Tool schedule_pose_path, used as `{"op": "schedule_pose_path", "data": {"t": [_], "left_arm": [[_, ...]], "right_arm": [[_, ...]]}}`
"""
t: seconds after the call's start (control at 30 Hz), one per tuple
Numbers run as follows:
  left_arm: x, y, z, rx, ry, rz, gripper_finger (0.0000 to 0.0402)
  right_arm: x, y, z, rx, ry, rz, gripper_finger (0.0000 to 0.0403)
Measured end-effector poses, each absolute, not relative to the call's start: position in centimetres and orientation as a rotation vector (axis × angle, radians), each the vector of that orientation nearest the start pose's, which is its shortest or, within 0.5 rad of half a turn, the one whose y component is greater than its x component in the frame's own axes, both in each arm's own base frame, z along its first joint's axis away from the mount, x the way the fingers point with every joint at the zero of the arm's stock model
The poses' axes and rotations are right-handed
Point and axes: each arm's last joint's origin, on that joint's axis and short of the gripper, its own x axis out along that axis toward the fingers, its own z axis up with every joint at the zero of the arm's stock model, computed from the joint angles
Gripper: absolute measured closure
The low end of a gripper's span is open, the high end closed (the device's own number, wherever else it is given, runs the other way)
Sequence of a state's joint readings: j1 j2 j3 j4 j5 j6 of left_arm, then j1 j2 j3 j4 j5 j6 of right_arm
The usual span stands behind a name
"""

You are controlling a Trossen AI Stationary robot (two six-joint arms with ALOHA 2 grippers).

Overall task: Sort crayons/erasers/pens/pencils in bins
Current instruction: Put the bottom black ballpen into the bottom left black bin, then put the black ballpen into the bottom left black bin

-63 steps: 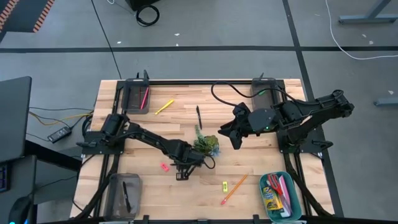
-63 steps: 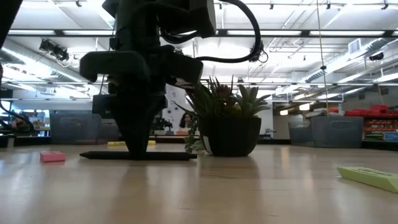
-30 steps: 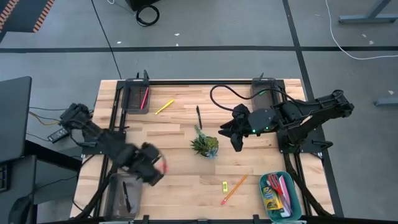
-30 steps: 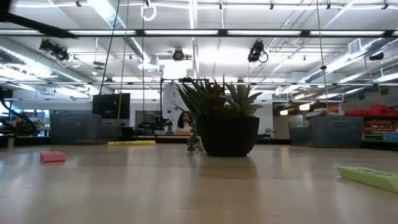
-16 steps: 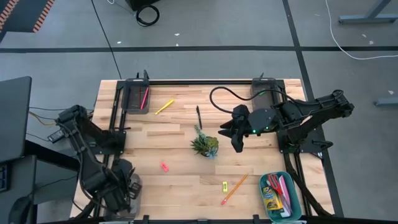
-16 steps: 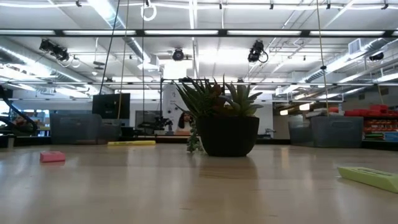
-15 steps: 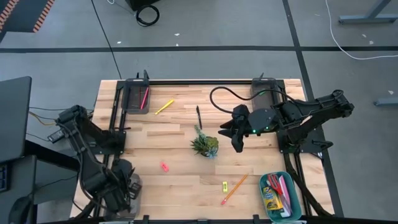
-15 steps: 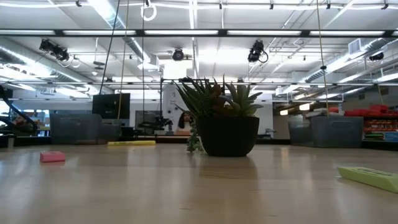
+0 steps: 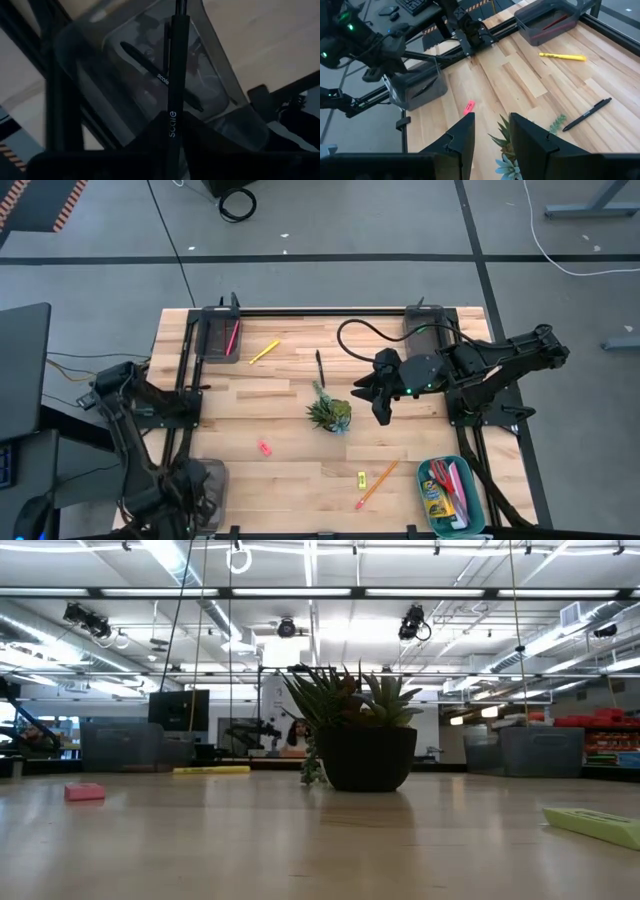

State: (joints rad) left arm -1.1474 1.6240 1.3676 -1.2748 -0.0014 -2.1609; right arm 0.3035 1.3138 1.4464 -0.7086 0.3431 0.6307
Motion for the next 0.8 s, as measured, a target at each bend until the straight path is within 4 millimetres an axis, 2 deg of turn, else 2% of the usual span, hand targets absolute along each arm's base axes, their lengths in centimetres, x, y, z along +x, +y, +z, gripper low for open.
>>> {"op": "schedule_pose_path", "data": {"t": [0.23, 0.47, 0.63, 0.8], "left_arm": [[12.5, -26.8, 25.7, -0.799, 1.4, 0.774, 0.0289], [13.5, -25.4, 26.2, -0.759, 1.351, 0.798, 0.0227], [15.7, -20.8, 28.9, -0.755, 1.215, 0.826, 0.0199], [19.0, -14.3, 32.1, -0.822, 0.972, 0.803, 0.0192]], "right_arm": [[25.8, 7.1, 39.9, 0.43, 0.511, -0.207, 0.0274], [25.9, 6.7, 39.9, 0.438, 0.507, -0.223, 0.0274], [26.1, 6.0, 39.9, 0.47, 0.499, -0.255, 0.0274], [26.3, 5.1, 39.9, 0.514, 0.486, -0.297, 0.0274]]}}
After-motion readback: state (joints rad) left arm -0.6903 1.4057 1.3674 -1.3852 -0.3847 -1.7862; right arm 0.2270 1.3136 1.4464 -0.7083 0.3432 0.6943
